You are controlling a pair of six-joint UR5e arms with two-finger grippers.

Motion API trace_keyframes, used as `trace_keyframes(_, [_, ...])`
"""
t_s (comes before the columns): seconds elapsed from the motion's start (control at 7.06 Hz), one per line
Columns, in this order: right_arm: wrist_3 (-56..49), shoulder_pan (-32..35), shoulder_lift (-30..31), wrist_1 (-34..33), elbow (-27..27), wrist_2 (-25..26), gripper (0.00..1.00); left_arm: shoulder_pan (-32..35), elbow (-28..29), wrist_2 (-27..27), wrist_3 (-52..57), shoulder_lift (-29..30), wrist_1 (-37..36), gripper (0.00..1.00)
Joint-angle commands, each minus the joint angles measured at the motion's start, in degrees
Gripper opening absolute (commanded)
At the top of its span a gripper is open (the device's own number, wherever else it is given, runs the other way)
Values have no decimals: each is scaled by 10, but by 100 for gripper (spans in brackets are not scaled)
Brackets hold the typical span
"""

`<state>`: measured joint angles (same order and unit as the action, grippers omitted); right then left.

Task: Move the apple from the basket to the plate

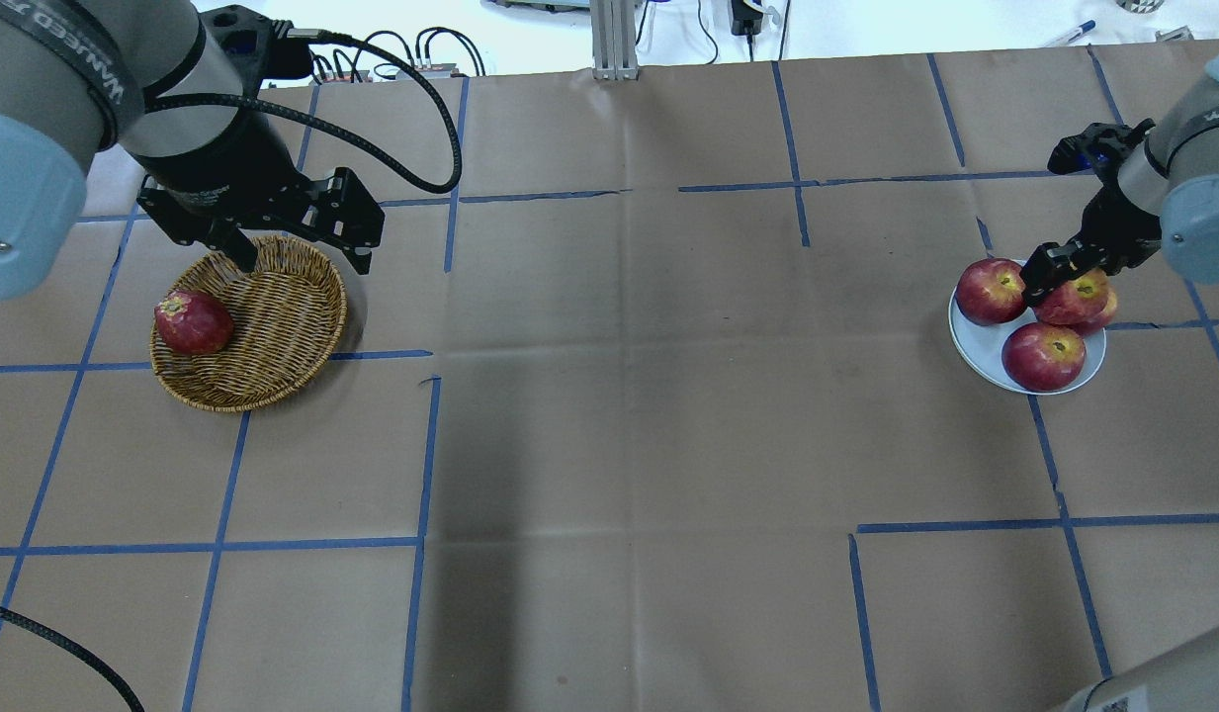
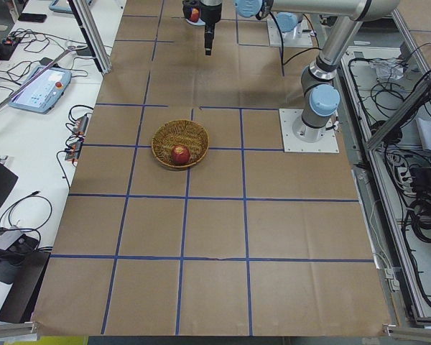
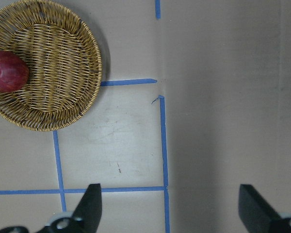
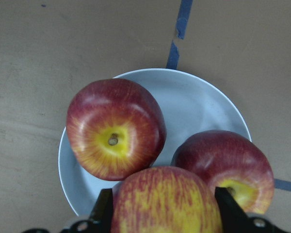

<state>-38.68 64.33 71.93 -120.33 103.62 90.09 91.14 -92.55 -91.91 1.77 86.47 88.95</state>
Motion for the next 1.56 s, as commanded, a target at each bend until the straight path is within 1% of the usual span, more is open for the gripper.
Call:
trace_keyframes(0.0, [0,0,3,0,-4,-1,100,0,0,1,0,0,0,99])
trace_keyframes(0.14, [-1,3,4,-1,-8,-2,100,0,0,1,0,0,-1,99])
trace_keyframes(0.28, [0,16,11,9,-35,-1,100,0,0,0,0,0,-1,99])
trace_keyframes(0.42, [4,47,19,47,-75,1,100,0,0,1,0,0,-1,99])
trace_keyframes(0.57, [15,74,29,100,-118,2,100,0,0,1,0,1,-1,99])
trace_keyframes(0.71, [26,87,35,133,-140,1,100,0,0,0,0,1,-1,99])
trace_keyframes(0.85, [79,122,57,209,-175,2,100,0,0,0,0,1,0,99])
trace_keyframes(1.13, [217,187,108,285,-176,2,100,0,0,1,0,2,0,99])
trace_keyframes(1.42, [317,244,136,331,-177,5,100,0,0,1,0,2,0,99])
